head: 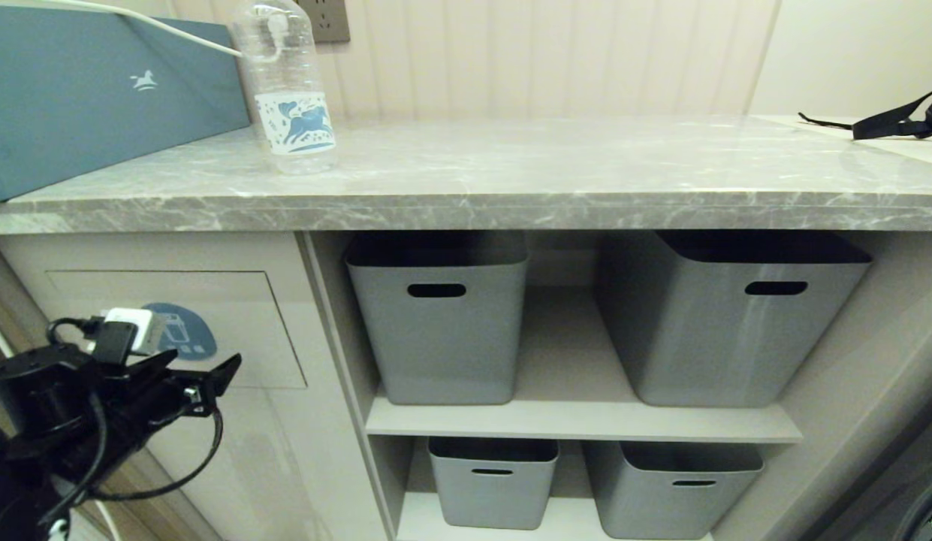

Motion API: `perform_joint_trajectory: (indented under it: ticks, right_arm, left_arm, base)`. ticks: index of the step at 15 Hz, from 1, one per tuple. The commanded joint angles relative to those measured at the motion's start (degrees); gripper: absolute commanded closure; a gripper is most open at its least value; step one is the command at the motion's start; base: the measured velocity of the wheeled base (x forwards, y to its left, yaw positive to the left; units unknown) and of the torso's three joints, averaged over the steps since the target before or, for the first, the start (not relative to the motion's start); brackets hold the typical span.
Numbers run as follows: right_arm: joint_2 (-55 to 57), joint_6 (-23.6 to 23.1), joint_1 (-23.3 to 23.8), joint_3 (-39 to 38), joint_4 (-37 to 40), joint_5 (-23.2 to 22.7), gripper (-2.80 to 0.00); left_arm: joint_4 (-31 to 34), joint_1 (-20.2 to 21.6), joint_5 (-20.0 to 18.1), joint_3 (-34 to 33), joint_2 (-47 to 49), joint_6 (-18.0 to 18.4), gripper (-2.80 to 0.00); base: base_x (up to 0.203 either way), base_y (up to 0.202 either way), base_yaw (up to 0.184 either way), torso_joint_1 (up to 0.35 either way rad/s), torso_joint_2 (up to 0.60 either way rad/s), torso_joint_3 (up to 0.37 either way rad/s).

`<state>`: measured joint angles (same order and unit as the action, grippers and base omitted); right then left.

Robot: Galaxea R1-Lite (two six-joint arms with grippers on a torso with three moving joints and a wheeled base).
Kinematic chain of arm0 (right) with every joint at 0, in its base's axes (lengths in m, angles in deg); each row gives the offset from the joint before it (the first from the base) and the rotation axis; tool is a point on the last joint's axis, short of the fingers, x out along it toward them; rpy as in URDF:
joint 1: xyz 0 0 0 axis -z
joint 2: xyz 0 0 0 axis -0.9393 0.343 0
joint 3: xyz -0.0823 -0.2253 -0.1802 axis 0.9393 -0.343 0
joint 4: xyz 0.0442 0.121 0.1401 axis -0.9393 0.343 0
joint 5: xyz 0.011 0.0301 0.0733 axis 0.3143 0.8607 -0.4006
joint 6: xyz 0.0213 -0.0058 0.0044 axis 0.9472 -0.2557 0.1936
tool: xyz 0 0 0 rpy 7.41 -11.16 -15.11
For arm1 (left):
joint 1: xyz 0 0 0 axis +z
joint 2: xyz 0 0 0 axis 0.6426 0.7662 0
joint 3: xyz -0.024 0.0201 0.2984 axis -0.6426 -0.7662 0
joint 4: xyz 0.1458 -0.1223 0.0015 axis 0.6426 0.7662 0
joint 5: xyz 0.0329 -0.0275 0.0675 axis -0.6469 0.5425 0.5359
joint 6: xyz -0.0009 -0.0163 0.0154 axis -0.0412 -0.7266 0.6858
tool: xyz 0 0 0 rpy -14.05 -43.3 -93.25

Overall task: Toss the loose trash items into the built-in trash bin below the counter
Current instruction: Put the garbage in the trash can, then pick up the garbage

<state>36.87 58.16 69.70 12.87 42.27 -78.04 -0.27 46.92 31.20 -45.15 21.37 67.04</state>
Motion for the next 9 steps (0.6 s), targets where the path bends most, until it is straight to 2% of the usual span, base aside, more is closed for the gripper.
perform_joint_trajectory:
  ticks: [1,4,9]
  right_arm:
    - [0.0,0.0,0.0,0.0,0.0,0.0,0.00]
    - [0.0,0.0,0.0,0.0,0.0,0.0,0.00]
    - [0.0,0.0,0.0,0.0,0.0,0.0,0.00]
  left_arm:
    - [-0.4,-0.1,-0.7,-7.3,-13.5,0.2,0.00]
    - [-0.1,-0.2,-3.9,-15.0,-22.6,0.4,0.00]
    - [2.9,-0.2,-9.3,-15.9,-33.6,0.4,0.00]
  base:
    - [0.000,0.000,0.000,0.000,0.00,0.000]
    - [0.000,0.000,0.000,0.000,0.00,0.000]
    - [0.000,0.000,0.000,0.000,0.00,0.000]
